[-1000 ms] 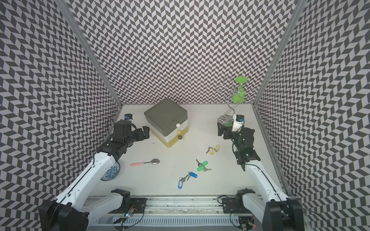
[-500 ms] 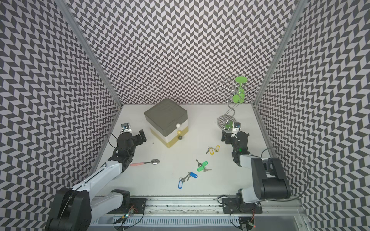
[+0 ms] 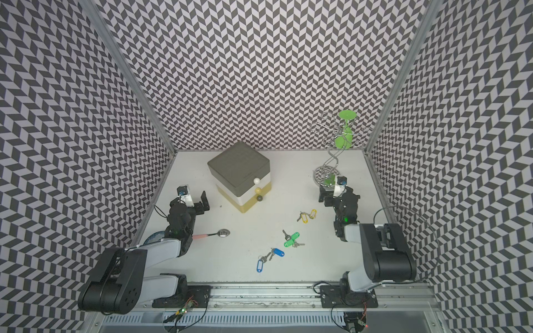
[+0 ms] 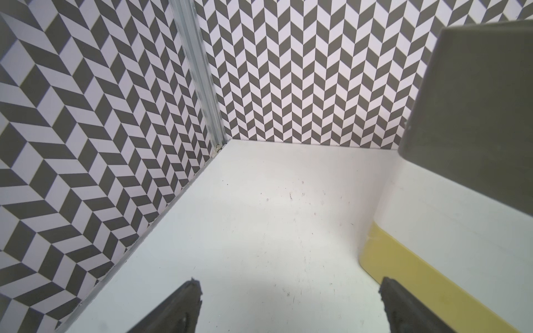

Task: Take the keys out of the drawer
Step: Reset both arms

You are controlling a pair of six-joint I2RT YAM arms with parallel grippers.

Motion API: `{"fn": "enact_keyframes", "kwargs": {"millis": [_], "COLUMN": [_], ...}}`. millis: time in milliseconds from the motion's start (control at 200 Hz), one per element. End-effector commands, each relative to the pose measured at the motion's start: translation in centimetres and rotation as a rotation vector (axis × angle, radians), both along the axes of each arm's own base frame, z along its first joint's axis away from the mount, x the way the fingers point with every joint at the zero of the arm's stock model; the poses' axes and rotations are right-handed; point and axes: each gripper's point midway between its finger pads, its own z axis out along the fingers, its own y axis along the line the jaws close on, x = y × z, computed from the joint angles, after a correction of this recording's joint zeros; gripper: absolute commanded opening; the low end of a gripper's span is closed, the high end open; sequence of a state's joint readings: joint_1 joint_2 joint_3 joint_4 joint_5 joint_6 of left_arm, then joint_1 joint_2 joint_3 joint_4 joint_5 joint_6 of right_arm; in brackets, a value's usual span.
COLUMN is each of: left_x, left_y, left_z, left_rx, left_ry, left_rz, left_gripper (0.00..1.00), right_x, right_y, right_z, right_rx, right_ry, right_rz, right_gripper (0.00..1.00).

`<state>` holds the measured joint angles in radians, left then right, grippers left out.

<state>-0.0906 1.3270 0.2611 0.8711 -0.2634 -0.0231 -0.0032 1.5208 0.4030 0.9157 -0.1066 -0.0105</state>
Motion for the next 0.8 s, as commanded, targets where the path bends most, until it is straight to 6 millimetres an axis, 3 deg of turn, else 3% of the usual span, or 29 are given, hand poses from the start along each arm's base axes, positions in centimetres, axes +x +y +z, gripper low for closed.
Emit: {"fn": "enact_keyframes", "kwargs": {"millis": [0, 255, 511, 796], "left_x": [0.9, 0.9, 0.5, 2.2], "left_y": [-0.4, -1.1, -2.0, -0.9], "left_z": [2.4, 2.7, 1.4, 0.6], "left_rx": [-0.003, 0.015, 0.036, -0.018], "left_ry": [-0.106, -0.159, -0.183, -0.123], "left_rz": [-0.026, -0.078, -0.145, -0.143], "left_gripper": [1.0, 1.0, 1.0, 1.0], "right_x": [0.3, -0.7, -2.1, -2.3], "right_y": [-0.1, 0.2, 0.3, 0.5], "right_z": [1.3, 1.7, 1.8, 1.7], "right_rx": [-0.008, -0.013, -0.017, -0.022], "right_ry": [-0.059, -0.098, -0.15, -0.159], "right_rz": [0.006, 0.018, 0.025, 0.039], "right_gripper": [1.0, 1.0, 0.99, 0.99]}}
